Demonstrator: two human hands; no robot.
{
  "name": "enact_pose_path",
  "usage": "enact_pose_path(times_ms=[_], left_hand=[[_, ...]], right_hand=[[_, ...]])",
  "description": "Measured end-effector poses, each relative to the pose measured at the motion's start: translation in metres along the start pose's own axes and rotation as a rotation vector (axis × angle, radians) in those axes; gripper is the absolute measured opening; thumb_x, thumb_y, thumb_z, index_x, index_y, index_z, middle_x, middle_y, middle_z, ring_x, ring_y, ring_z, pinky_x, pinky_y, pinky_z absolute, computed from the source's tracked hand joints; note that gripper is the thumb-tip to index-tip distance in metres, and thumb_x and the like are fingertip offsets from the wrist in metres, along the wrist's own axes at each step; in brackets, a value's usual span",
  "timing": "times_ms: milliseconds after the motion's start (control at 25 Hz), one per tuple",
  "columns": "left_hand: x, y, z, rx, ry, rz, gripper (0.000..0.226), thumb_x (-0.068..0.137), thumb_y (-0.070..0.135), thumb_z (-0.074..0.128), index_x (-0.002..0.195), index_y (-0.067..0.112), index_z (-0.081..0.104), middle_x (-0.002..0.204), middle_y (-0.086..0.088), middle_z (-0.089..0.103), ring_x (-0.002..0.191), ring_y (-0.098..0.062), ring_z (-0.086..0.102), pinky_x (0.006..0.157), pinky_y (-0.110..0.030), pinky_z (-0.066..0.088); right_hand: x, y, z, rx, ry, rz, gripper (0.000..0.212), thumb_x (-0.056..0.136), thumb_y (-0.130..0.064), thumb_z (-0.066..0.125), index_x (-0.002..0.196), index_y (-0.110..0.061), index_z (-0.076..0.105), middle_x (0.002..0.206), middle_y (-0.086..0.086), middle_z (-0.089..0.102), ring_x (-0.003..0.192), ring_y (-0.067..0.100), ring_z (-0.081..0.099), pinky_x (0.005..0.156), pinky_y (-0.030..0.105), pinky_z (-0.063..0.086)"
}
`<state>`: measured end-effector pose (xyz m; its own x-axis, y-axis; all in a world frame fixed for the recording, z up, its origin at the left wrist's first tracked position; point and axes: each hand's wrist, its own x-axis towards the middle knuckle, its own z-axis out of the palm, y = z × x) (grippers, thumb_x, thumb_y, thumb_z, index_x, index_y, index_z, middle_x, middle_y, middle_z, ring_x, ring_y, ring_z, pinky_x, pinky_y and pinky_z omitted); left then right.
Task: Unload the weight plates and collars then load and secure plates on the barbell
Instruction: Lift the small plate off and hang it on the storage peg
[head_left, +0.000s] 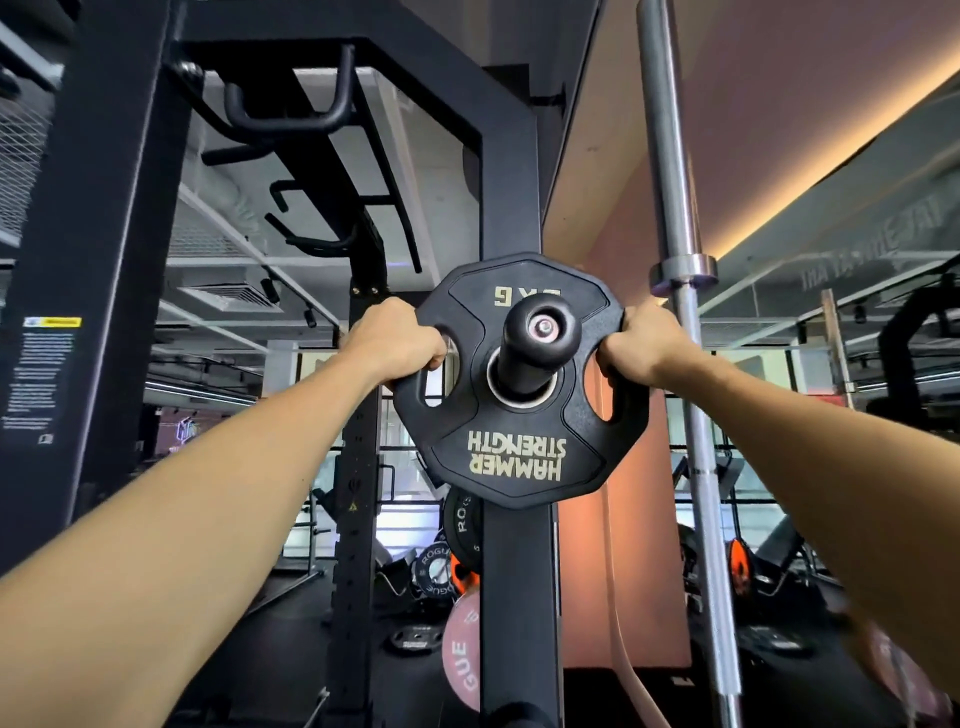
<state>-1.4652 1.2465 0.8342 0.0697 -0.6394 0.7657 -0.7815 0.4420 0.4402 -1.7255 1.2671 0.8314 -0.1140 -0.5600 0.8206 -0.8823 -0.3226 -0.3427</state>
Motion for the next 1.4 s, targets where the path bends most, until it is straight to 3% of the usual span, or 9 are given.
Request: enact_pose_path(times_ms=[160, 320, 480, 640, 800, 960, 1040, 1120, 1400], left_hand=[[0.023, -0.017, 0.029, -0.042, 0.013, 0.009, 0.015, 0.039, 0.021, 0.061, 0.049, 0.013, 0.053, 0.063, -0.006, 0.061, 0.062, -0.028, 0.057, 0.059, -0.032, 0.046], [0.031, -0.021, 0.034, -0.099, 0.011, 0.014, 0.016, 0.036, 0.02, 0.06, 0.047, 0.012, 0.051, 0.059, -0.006, 0.057, 0.059, -0.027, 0.052, 0.059, -0.033, 0.043], [0.019, -0.021, 0.035, -0.027, 0.034, -0.017, 0.026, 0.059, 0.037, 0.06, 0.071, 0.016, 0.052, 0.086, -0.008, 0.062, 0.085, -0.033, 0.058, 0.079, -0.038, 0.049], [-0.008, -0.033, 0.039, 0.122, -0.01, -0.075, 0.047, 0.086, 0.057, 0.043, 0.099, 0.013, 0.051, 0.09, -0.009, 0.063, 0.082, -0.034, 0.067, 0.088, -0.043, 0.052], [-0.06, -0.055, 0.044, 0.15, -0.134, -0.086, 0.048, 0.097, 0.064, 0.019, 0.103, 0.02, 0.037, 0.087, -0.011, 0.068, 0.068, -0.031, 0.071, 0.081, -0.044, 0.057], [-0.125, -0.083, 0.038, 0.185, -0.342, -0.086, 0.036, 0.093, 0.062, 0.04, 0.088, 0.027, 0.046, 0.091, -0.009, 0.065, 0.081, -0.029, 0.064, 0.081, -0.038, 0.052], [-0.163, -0.099, 0.034, 0.119, -0.456, -0.117, 0.029, 0.087, 0.059, 0.057, 0.095, 0.031, 0.051, 0.098, -0.008, 0.065, 0.086, -0.026, 0.062, 0.074, -0.033, 0.047], [-0.199, -0.108, 0.019, 0.089, -0.549, -0.137, 0.035, 0.084, 0.05, 0.068, 0.109, 0.029, 0.054, 0.113, -0.004, 0.063, 0.101, -0.024, 0.061, 0.082, -0.034, 0.048], [-0.245, -0.139, -0.071, 0.117, -0.559, -0.232, 0.046, 0.087, 0.045, 0.07, 0.126, 0.029, 0.053, 0.141, -0.006, 0.048, 0.113, -0.02, 0.046, 0.089, -0.031, 0.036]], right_hand=[[0.019, 0.014, 0.024, -0.023, -0.047, 0.002, 0.023, 0.061, -0.027, 0.047, 0.066, -0.01, 0.063, 0.069, 0.011, 0.062, 0.077, 0.035, 0.062, 0.067, 0.031, 0.052], [0.028, 0.02, 0.031, -0.007, -0.022, -0.012, 0.019, 0.067, -0.017, 0.052, 0.062, -0.007, 0.067, 0.067, 0.011, 0.068, 0.076, 0.036, 0.067, 0.07, 0.036, 0.058], [0.019, 0.023, 0.034, 0.057, -0.005, 0.053, 0.011, 0.07, -0.021, 0.052, 0.065, -0.014, 0.058, 0.072, 0.006, 0.066, 0.077, 0.032, 0.065, 0.074, 0.036, 0.056], [0.0, 0.022, 0.033, 0.018, 0.001, 0.132, 0.024, 0.085, -0.038, 0.057, 0.094, -0.016, 0.052, 0.091, 0.01, 0.06, 0.085, 0.036, 0.064, 0.077, 0.042, 0.055], [-0.049, 0.02, 0.031, 0.113, -0.114, 0.249, 0.038, 0.095, -0.044, 0.048, 0.113, -0.011, 0.041, 0.093, 0.018, 0.063, 0.06, 0.038, 0.069, 0.06, 0.051, 0.06], [-0.131, 0.03, 0.035, -0.031, -0.352, 0.247, 0.047, 0.097, -0.046, 0.047, 0.12, -0.005, 0.051, 0.106, 0.023, 0.067, 0.087, 0.038, 0.069, 0.076, 0.041, 0.057], [-0.168, 0.034, 0.037, -0.092, -0.445, 0.228, 0.05, 0.094, -0.047, 0.053, 0.124, -0.008, 0.055, 0.117, 0.018, 0.066, 0.104, 0.033, 0.063, 0.085, 0.033, 0.048], [-0.197, 0.029, 0.037, -0.067, -0.531, 0.204, 0.047, 0.09, -0.046, 0.058, 0.124, -0.014, 0.058, 0.121, 0.011, 0.065, 0.107, 0.029, 0.06, 0.087, 0.03, 0.045], [-0.23, -0.038, 0.056, 0.006, -0.693, 0.093, 0.055, 0.085, -0.048, 0.064, 0.133, -0.023, 0.051, 0.139, 0.003, 0.054, 0.123, 0.025, 0.052, 0.105, 0.033, 0.04]])
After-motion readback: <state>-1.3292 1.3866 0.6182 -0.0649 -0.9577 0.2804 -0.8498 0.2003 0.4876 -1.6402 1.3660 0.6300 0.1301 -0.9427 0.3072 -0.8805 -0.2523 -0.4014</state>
